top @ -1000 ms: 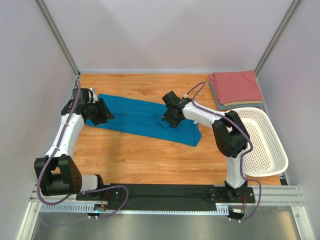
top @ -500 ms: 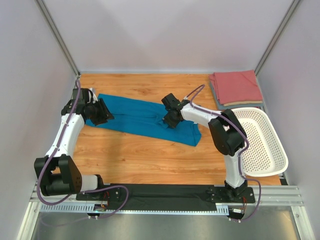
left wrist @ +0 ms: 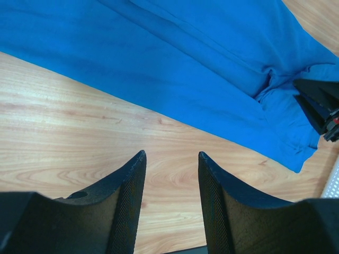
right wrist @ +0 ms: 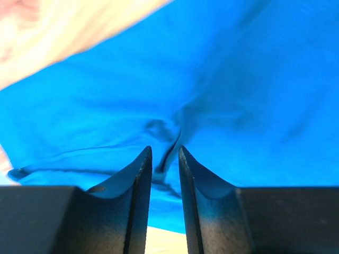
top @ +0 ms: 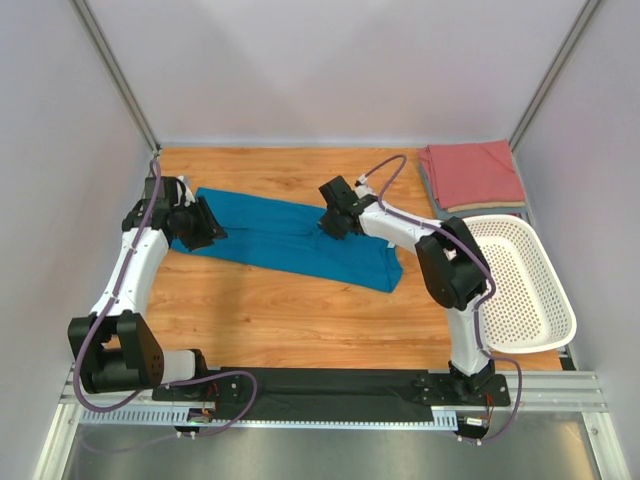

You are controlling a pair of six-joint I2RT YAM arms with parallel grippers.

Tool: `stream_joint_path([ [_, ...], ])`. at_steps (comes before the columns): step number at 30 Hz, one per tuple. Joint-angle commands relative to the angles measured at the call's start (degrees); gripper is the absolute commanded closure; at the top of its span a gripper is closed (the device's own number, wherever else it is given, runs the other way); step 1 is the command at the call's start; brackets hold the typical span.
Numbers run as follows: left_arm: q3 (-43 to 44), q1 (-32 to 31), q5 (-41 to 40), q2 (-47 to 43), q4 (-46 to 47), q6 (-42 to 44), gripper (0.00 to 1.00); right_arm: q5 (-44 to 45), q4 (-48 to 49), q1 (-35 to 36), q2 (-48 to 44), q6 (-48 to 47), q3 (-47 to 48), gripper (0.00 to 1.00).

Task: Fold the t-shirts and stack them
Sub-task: Fold the tshirt

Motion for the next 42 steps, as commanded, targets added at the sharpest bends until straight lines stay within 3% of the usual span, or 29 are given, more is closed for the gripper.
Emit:
stream_joint_path([
  [1, 0.45, -0.43, 0.03, -2.07, 1.29, 0.24, 0.49, 0.65, 2.99, -0.06, -0.63, -3.62, 1.5, 0.71],
  [4, 0.18, -0.34, 0.91, -2.07, 1.9, -0.11, 0.49, 1.17, 1.24, -0.14, -2.57, -1.33, -2.99, 0.68],
  [7, 0.45, -0.43, 1.44, -1.72, 2.08, 0.24, 0.49, 3.28, -5.26, -0.32, -1.96, -2.55, -0.46, 0.66],
  [12, 3.6, -4.37, 5.57, 1.34, 1.82, 3.49, 0.49, 2.84, -6.06, -2.77, -5.55, -14.48, 0.34, 0.65],
  [13, 4.92, -8.56, 5.05, 2.4, 1.12, 3.93, 0.49, 2.06, -5.98, -3.65, -7.12, -17.12, 0.34, 0.64],
  [17, 9.75, -14.83, 2.14, 7.49, 0.58, 4.73, 0.5, -10.38, -5.1, -10.14, -9.25, -33.52, -0.63, 0.62],
  [23, 15.11, -21.42, 3.37, 16.11, 6.64, 8.58, 0.5, -23.85, -3.52, -16.22, -9.25, -41.75, -3.61, 0.62],
  [27, 20.55, -25.91, -0.65, 23.57, 8.32, 14.91, 0.51, -34.58, 3.24, -18.33, -9.17, -50.18, -5.38, 0.61],
  [35, 23.65, -30.48, 1.6, 33.16, 12.71, 24.93, 0.49, -43.72, 3.78, -25.54, -4.77, -55.55, -1.51, 0.66],
  [42, 27.16, -35.23, -0.41, 38.26, 13.24, 31.08, 0.45, -47.43, -2.19, -26.07, 2.87, -62.32, 6.04, 0.7],
])
